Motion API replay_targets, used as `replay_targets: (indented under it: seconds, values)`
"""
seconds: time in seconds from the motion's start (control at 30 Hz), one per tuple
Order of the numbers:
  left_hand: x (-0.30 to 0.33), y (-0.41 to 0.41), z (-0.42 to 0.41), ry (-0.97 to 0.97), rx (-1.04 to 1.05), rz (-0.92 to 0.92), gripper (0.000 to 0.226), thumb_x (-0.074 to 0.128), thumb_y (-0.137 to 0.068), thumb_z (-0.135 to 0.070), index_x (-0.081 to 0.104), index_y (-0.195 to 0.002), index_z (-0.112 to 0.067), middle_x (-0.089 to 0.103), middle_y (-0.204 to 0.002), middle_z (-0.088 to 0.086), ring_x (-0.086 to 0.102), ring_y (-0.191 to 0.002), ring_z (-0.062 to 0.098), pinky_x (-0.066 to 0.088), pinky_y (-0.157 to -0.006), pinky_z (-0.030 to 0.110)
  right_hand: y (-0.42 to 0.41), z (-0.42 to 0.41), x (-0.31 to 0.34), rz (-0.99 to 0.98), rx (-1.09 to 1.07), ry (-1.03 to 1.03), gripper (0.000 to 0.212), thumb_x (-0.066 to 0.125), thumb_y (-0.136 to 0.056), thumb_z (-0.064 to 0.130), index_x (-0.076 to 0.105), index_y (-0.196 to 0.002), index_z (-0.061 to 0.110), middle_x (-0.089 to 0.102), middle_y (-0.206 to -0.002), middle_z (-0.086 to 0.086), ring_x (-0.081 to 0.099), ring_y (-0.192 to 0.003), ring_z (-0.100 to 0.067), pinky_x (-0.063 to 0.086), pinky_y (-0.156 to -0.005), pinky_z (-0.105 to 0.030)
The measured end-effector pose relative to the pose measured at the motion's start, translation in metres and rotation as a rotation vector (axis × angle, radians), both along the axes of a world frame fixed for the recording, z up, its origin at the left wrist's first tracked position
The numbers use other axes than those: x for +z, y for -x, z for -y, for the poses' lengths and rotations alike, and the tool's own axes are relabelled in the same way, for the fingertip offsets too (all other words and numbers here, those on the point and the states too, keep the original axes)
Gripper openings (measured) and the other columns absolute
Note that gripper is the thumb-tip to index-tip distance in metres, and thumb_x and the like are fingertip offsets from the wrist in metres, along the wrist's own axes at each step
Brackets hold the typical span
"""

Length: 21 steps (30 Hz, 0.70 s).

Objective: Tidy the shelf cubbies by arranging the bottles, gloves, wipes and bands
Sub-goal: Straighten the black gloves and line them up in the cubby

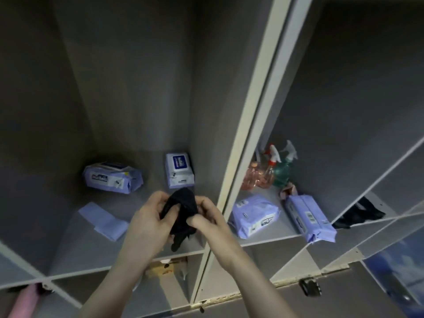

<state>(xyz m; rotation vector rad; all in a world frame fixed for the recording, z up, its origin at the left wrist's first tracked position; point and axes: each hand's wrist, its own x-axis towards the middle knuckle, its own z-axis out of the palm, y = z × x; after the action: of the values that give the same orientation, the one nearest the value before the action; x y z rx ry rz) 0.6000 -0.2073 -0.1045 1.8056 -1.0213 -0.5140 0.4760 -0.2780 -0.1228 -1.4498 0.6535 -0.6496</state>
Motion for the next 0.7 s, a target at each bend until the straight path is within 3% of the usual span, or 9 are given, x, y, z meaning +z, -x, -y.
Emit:
replay_targets:
  seconds: [0.13,0.3,0.37,0.43,0.53,0.63,0.7]
  values:
    - [0.007,0.057,0.004,0.021,-0.057,-0.200,0.006,0.062,-0.090,-0.014,0.057,-0.092,-0.017,0.069,-0.075,0.001,0.064,-0.055,0.005,0.043,-0.038,0.018,0.057,0.011,-0.003,0.026,-0.041,0.027,0.033,0.060,-0.075,0.014,0.060,-0.108,0.014,0.064,-0.093,-0.002,0.057,-0.087,-0.008,0.047,-0.078,-0.017]
    - [0.001,0.136,0.024,0.008,-0.161,-0.353,0.023,0.075,-0.080,-0.024,0.060,-0.097,-0.028,0.071,-0.085,0.003,0.069,-0.065,0.019,0.049,-0.047,0.031,0.132,0.030,-0.007,0.033,-0.098,0.066,0.014,0.064,-0.086,0.001,0.055,-0.096,0.006,0.058,-0.068,0.007,0.052,-0.059,-0.003,0.041,-0.052,-0.014]
    - [-0.004,0.164,0.032,0.029,-0.133,-0.389,0.024,0.079,-0.076,-0.024,0.065,-0.095,-0.029,0.072,-0.084,0.004,0.069,-0.066,0.019,0.054,-0.054,0.037,0.160,0.034,-0.010,0.015,-0.085,0.040,0.015,0.068,-0.086,0.007,0.054,-0.091,0.008,0.053,-0.061,0.008,0.045,-0.052,-0.006,0.037,-0.048,-0.016]
    - [-0.007,0.190,0.040,0.071,-0.087,-0.428,0.023,0.079,-0.073,-0.025,0.067,-0.093,-0.028,0.072,-0.080,0.003,0.070,-0.067,0.017,0.056,-0.054,0.036,0.188,0.039,-0.010,0.003,-0.049,-0.041,0.023,0.072,-0.079,0.021,0.057,-0.094,0.013,0.055,-0.069,-0.001,0.048,-0.063,-0.016,0.039,-0.055,-0.024]
    - [-0.012,0.226,0.051,0.123,-0.051,-0.438,0.014,0.069,-0.085,-0.014,0.065,-0.089,-0.027,0.068,-0.070,-0.005,0.066,-0.057,0.008,0.050,-0.043,0.027,0.230,0.052,-0.009,0.051,-0.009,-0.150,0.037,0.069,-0.072,0.031,0.060,-0.102,0.012,0.061,-0.091,-0.008,0.051,-0.088,-0.022,0.038,-0.080,-0.036]
    - [-0.014,0.259,0.062,0.121,-0.091,-0.446,0.024,0.057,-0.092,-0.003,0.064,-0.099,-0.024,0.066,-0.077,-0.001,0.062,-0.053,0.007,0.047,-0.039,0.025,0.269,0.062,-0.011,0.136,-0.089,-0.288,0.026,0.065,-0.084,0.025,0.060,-0.108,0.015,0.067,-0.099,-0.008,0.057,-0.095,-0.022,0.042,-0.084,-0.033]
    - [-0.015,0.279,0.070,0.114,-0.104,-0.482,0.031,0.051,-0.093,0.003,0.064,-0.104,-0.023,0.067,-0.075,-0.002,0.059,-0.050,0.009,0.045,-0.038,0.024,0.291,0.065,-0.012,0.134,-0.138,-0.315,0.040,0.072,-0.080,0.022,0.056,-0.117,0.021,0.069,-0.100,-0.007,0.059,-0.094,-0.024,0.042,-0.086,-0.035]
